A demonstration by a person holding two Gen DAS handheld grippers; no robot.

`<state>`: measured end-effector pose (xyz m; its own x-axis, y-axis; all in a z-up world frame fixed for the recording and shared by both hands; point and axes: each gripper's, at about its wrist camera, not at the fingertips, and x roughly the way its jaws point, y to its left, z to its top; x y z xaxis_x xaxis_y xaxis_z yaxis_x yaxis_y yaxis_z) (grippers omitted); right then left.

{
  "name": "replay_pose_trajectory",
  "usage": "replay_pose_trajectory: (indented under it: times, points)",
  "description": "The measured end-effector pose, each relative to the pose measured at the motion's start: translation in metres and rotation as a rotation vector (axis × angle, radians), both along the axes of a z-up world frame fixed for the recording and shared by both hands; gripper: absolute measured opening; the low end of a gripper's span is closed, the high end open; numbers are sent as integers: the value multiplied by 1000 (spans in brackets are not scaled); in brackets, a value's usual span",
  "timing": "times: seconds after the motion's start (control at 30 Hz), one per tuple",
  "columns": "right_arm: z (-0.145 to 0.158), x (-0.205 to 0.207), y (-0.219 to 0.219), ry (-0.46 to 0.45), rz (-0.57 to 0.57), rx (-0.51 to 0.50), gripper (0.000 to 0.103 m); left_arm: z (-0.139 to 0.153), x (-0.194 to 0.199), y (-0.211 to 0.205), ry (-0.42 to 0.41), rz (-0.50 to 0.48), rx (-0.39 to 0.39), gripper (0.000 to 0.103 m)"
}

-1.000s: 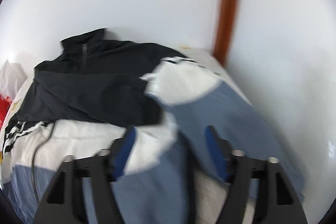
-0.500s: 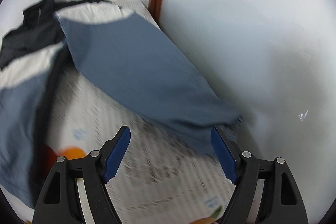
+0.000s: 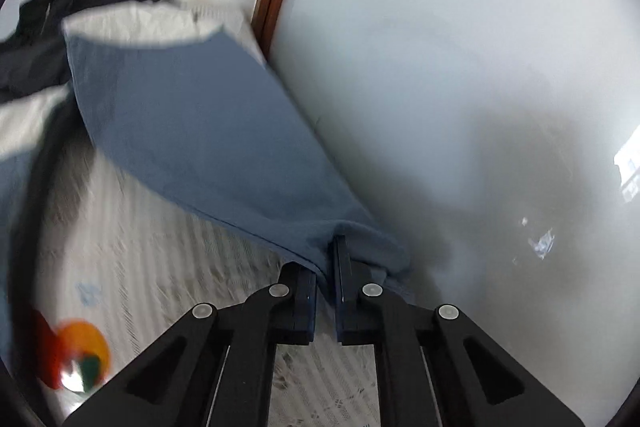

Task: Fold large clothes
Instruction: 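Reach the right tool to the blue sleeve cuff and close on it, then carry the blue sleeve across the jacket body with the right tool and release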

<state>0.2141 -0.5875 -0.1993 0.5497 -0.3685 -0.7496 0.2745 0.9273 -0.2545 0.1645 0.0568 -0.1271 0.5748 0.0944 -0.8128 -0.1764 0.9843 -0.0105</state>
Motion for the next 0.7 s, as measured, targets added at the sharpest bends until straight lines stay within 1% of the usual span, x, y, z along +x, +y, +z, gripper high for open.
replay_pose_trajectory:
  times: [0.07, 0.13, 0.23, 0.33, 0.37, 0.43, 0.5, 0.6, 0.7]
  points:
    - [21, 3, 8, -43, 14, 20, 5, -5, -1, 11, 10, 14, 9, 71]
    - [41, 7, 20, -86, 30, 44, 4, -9, -3, 22, 12, 9, -6, 71]
    - [65, 13, 37, -135, 56, 92, 4, -13, -4, 36, 12, 6, -5, 71]
    - [89, 26, 66, -188, 84, 141, 4, -15, -4, 50, 4, 4, -13, 71]
    - [94, 29, 76, -198, 91, 145, 4, -16, -4, 56, 3, -1, -28, 71]
    - [107, 35, 99, -219, 114, 152, 4, -18, -3, 64, 0, -19, -53, 71]
    - [120, 51, 129, -234, 161, 178, 4, -20, 0, 69, -8, -43, -66, 71]
    - [139, 65, 176, -257, 246, 204, 3, -21, 4, 72, -16, -55, -68, 71]
    - [150, 80, 223, -278, 332, 206, 3, -20, 9, 74, -28, -63, -71, 71]
